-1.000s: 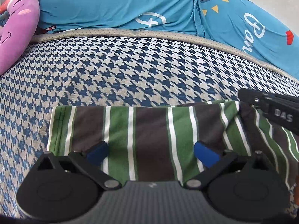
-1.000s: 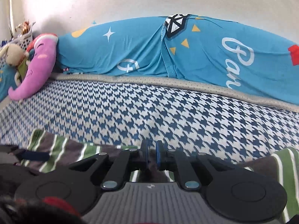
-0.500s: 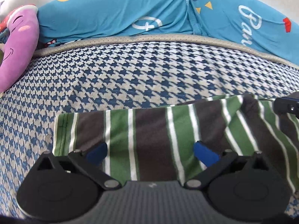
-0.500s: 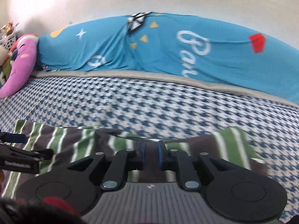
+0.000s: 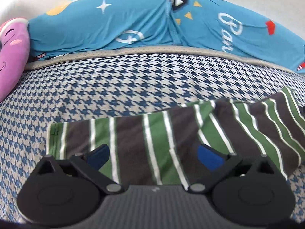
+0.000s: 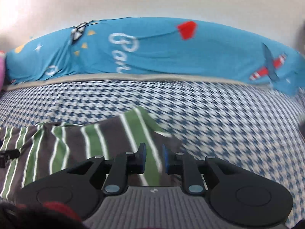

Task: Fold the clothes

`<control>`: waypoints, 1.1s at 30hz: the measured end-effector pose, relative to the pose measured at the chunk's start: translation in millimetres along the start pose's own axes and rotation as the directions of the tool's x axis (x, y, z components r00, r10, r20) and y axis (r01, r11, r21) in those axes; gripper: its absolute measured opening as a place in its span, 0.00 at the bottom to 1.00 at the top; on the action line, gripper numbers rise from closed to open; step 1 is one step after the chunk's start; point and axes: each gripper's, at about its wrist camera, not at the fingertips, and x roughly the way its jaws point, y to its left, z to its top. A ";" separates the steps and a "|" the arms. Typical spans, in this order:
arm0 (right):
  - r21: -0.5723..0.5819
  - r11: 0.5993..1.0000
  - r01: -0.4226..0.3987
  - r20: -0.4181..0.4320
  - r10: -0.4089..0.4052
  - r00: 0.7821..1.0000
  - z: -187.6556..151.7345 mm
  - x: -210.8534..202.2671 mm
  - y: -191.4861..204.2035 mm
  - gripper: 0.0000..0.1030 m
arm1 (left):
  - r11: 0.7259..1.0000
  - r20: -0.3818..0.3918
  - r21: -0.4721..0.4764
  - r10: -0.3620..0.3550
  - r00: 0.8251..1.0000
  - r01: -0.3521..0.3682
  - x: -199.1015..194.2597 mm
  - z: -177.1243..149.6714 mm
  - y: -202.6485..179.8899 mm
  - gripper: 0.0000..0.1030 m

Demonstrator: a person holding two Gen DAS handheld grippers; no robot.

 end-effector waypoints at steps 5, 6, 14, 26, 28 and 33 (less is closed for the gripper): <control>0.120 0.992 0.036 -0.064 -0.028 0.998 -10.5 -7.1 -21.5 0.21 | 0.999 0.002 0.033 -0.026 1.000 0.025 -2.4 -6.2 -11.6 1.00; 0.148 0.988 0.035 -0.075 -0.024 0.997 -12.5 -8.1 -25.4 0.24 | 0.999 0.003 0.037 -0.031 1.000 0.031 -3.1 -7.1 -13.3 1.00; 0.348 0.935 -0.064 -0.130 0.116 0.985 -27.5 -6.6 -43.1 0.31 | 0.996 0.000 0.074 -0.057 0.998 0.057 -7.2 -10.8 -20.1 1.00; 0.510 0.856 -0.087 -0.138 0.181 0.974 -33.9 21.5 -45.9 0.39 | 0.995 -0.012 0.089 -0.050 0.999 0.051 -1.4 -10.8 -25.0 1.00; 0.529 0.843 -0.093 -0.113 0.178 0.977 -33.3 23.8 -48.6 0.40 | 0.995 -0.016 0.090 -0.052 0.999 0.053 -0.7 -10.7 -24.9 1.00; 0.540 0.830 -0.141 -0.050 0.198 0.979 -32.2 34.3 -56.8 0.45 | 0.994 -0.019 0.091 -0.054 0.998 0.056 -0.1 -10.9 -23.9 1.00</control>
